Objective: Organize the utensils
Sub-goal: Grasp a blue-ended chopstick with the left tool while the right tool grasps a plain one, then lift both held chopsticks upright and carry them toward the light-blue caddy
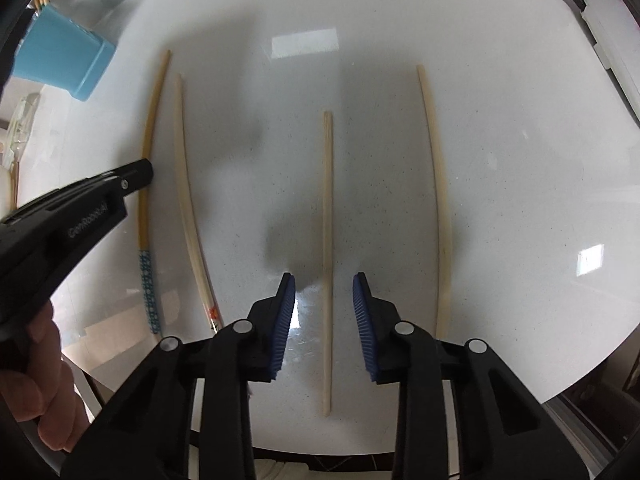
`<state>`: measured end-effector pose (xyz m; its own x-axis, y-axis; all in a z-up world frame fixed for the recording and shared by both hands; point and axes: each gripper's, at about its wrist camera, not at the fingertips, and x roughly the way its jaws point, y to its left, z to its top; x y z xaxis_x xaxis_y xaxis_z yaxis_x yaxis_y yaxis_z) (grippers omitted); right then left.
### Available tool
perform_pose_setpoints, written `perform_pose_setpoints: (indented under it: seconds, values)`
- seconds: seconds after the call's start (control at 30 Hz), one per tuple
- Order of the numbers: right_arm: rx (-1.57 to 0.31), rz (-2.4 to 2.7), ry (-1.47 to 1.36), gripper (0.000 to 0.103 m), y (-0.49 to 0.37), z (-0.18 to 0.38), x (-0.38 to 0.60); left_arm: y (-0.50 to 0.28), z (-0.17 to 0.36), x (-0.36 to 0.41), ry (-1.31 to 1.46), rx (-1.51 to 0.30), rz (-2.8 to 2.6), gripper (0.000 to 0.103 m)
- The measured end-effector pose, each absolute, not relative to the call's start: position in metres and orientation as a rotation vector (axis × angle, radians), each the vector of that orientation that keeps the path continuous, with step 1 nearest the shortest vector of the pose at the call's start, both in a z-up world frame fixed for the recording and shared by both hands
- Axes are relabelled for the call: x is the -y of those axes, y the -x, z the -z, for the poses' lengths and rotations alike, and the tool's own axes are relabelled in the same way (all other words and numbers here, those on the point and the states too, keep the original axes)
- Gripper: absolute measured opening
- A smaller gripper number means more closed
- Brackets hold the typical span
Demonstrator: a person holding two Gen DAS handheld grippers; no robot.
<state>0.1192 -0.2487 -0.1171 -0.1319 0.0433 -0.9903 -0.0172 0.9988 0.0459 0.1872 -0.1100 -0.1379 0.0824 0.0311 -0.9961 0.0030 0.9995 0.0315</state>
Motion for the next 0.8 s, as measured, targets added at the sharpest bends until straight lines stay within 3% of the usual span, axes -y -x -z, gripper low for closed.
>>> perform_pose_setpoints:
  seconds: [0.1, 0.23, 0.3, 0.8]
  values:
    - [-1.717, -0.043, -0.004, 0.027, -0.121, 0.120, 0.246, -0.189, 0.138, 0.108, -0.025, -1.491, -0.016, 0.007]
    - [-1.727, -0.005, 0.033, 0.008, -0.125, 0.124, 0.242, -0.184, 0.134, 0.106, -0.026, -1.487, -0.012, 0.007]
    - [-1.726, 0.008, 0.044, 0.003, -0.126, 0.125, 0.242, -0.181, 0.133, 0.104, -0.023, -1.486, -0.007, 0.006]
    - [-1.627, 0.042, 0.017, 0.003, -0.121, 0.105, 0.245, -0.157, 0.104, 0.081, 0.006, -1.357, 0.018, 0.006]
